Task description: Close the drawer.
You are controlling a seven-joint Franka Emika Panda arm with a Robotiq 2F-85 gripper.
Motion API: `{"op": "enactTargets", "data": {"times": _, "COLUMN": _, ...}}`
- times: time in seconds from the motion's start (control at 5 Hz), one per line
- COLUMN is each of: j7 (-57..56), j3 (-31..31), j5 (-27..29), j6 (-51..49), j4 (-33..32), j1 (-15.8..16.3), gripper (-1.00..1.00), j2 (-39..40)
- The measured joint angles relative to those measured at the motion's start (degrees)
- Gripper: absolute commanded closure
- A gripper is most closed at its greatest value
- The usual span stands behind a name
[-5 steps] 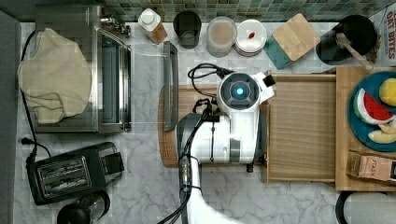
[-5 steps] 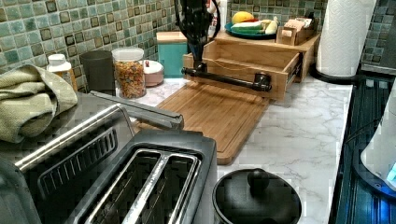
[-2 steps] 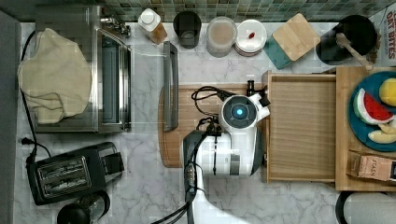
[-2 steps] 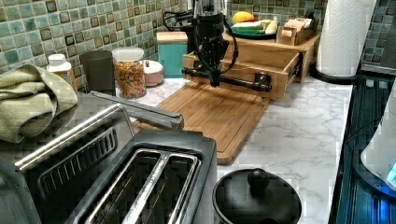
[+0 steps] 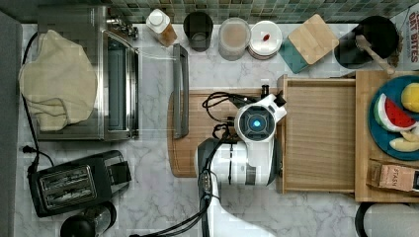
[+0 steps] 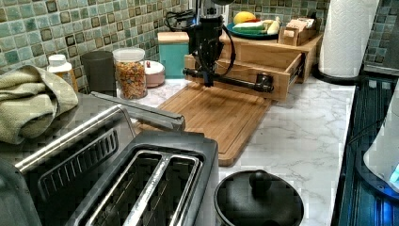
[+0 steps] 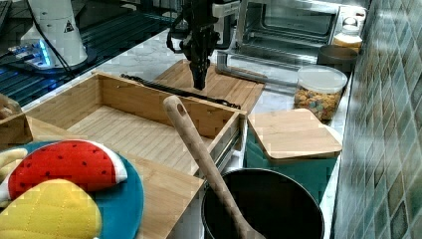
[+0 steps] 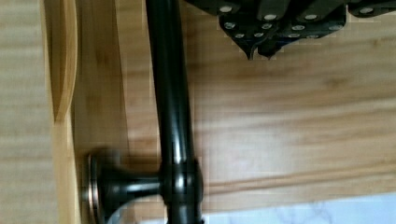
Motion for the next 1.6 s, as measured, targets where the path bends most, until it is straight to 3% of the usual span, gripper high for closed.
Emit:
{"op": "enactTargets", "data": {"times": 0.4, "j7": -4.3, "j3": 0.0, "j5": 0.7, "j6": 0.6, "j4": 2.1, "j1": -3.7, "gripper": 1.00, "j2": 3.9}}
{"op": "enactTargets", "data": {"times": 0.8, "j7": -12.1, "j3": -0.8, "j5": 1.8, "j6": -1.1, "j4": 3.9, "j1": -3.9, "gripper": 1.00, "j2": 4.9}}
{"op": "enactTargets", "data": {"times": 1.2, "j7": -25.5, "j3": -0.3, "j5": 7.3, "j6": -9.1, "j4": 11.0, "j1": -7.9, "gripper": 1.00, "j2": 8.6}}
{"op": "enactTargets", "data": {"times": 1.6, "j7": -26.2, "j3": -3.6, "j5": 7.0, "j6": -12.5, "j4": 17.5, "j1": -11.9, "gripper": 1.00, "j2": 12.8}}
